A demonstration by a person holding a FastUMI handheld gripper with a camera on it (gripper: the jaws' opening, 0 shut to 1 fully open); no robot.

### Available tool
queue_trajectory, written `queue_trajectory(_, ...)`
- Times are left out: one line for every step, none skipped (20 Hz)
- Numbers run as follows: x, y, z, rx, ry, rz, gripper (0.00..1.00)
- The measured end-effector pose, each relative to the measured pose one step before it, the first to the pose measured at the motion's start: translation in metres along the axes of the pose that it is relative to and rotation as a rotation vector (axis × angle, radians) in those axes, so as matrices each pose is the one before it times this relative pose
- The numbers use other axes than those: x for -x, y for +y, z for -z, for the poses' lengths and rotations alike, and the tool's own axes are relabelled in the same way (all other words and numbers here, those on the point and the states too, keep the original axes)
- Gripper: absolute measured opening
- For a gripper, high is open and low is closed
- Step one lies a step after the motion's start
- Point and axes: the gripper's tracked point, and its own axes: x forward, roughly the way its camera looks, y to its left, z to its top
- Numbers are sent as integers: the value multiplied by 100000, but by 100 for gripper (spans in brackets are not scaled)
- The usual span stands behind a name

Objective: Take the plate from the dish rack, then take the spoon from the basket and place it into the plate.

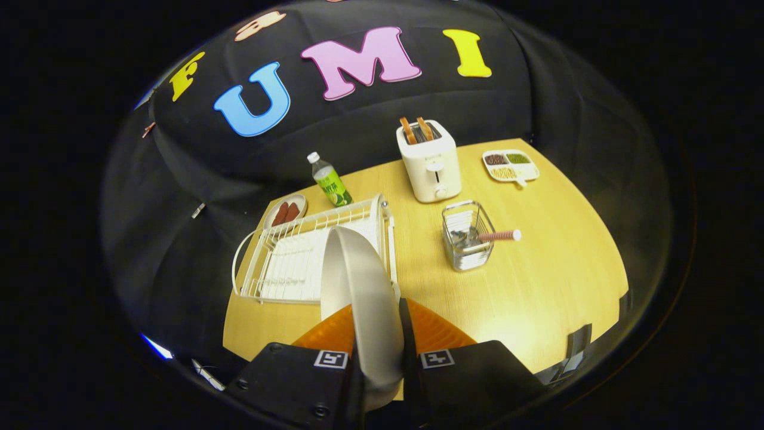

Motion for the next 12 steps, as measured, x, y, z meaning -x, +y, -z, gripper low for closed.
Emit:
queue_trajectory(27, -416, 1360, -1639, 1729, -1052, 29)
queue_trajectory(-199, -552, 1107, -1450, 1546, -672, 29)
queue_trajectory(-314, -471, 1200, -1554, 1913, -1019, 29)
queue_trajectory(-480, -388, 1204, -2280, 2027, -1266, 29)
queue_trajectory(-776, -340, 1053, -3106, 2156, -1688, 29)
queue_trajectory(-683, -288, 909, -3682, 1585, -1741, 29)
queue_trajectory(-779, -622, 759, -3655, 1311, -1188, 29)
queue_trajectory(-483, -754, 589, -3273, 1436, 80, 29)
queue_trajectory(-652, -797, 603, -2726, 1555, 299, 30)
queue_trajectory(-420, -490, 496, -1526, 1790, 427, 30)
queue_trajectory(-531, -552, 548, -1014, 1928, 445, 30)
queue_trajectory(-393, -507, 438, -360, 1563, 737, 30)
